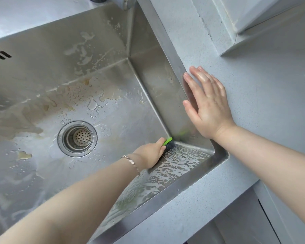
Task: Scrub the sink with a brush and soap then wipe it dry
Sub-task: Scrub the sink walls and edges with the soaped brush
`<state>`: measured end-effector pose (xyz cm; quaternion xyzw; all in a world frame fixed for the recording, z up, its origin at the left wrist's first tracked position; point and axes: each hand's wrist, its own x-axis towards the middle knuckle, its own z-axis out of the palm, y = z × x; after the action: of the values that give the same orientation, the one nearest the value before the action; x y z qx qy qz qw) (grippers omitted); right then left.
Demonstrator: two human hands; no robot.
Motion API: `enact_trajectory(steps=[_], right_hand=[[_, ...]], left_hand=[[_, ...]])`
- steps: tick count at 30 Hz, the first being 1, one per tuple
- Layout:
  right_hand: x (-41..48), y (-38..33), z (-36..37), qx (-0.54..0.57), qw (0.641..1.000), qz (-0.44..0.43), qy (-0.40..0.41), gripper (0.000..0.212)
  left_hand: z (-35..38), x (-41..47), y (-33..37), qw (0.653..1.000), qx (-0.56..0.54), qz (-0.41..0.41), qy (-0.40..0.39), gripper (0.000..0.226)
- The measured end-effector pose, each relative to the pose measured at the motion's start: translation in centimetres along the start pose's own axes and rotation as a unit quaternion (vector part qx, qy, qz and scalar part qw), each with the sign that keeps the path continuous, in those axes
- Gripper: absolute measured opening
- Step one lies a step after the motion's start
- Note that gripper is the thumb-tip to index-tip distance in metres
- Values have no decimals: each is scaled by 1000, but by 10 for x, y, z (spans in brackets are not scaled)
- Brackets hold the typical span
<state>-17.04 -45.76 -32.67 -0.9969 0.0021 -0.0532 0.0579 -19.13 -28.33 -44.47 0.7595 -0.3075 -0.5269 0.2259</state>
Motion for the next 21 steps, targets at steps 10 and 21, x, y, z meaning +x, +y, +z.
enact_trajectory(steps=[10,21], right_hand=[[-1,0,0,5,1000,-1,2,55],[-1,0,1,8,1000,-2,3,56]], left_hand=[[-3,-19,-5,1000,13,26,-5,37],[1,-48,-53,994,80,-49,-56,35]])
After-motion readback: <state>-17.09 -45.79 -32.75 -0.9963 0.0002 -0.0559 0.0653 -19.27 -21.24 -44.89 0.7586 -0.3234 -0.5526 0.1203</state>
